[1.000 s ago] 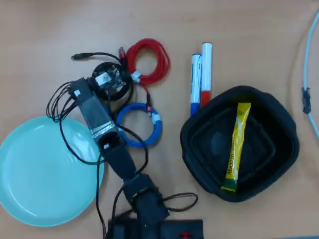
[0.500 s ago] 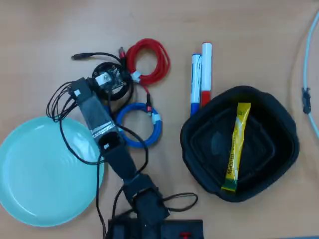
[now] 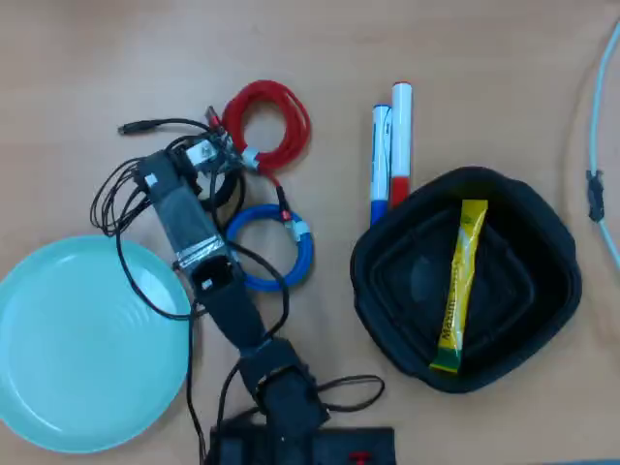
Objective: Put a black charging cable in a black bowl and put a red charging cable in a green bowl
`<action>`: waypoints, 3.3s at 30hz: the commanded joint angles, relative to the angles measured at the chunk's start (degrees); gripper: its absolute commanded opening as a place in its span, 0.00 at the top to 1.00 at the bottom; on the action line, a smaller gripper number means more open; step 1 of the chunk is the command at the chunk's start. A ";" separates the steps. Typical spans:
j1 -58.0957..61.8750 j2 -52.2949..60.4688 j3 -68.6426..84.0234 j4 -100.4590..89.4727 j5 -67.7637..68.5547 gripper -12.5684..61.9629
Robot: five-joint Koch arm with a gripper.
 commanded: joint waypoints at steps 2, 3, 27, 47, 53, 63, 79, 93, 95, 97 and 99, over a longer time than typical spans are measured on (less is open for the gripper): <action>-1.32 4.22 -1.32 6.33 0.00 0.92; -1.32 6.15 -1.23 6.77 -0.44 0.92; 6.33 44.82 0.88 9.84 -37.27 0.92; 37.71 49.75 17.05 0.35 -64.07 0.92; 54.05 49.92 20.83 0.62 -63.72 0.92; 79.28 50.19 23.55 0.97 -63.28 0.92; 81.12 51.06 33.75 1.23 -63.72 0.76; 74.88 62.05 37.97 -1.93 -64.34 0.20; 70.66 63.90 37.97 -1.85 -64.25 0.20; 64.07 64.69 38.06 -1.58 -64.07 0.20; 56.16 64.51 38.06 -2.11 -63.54 0.20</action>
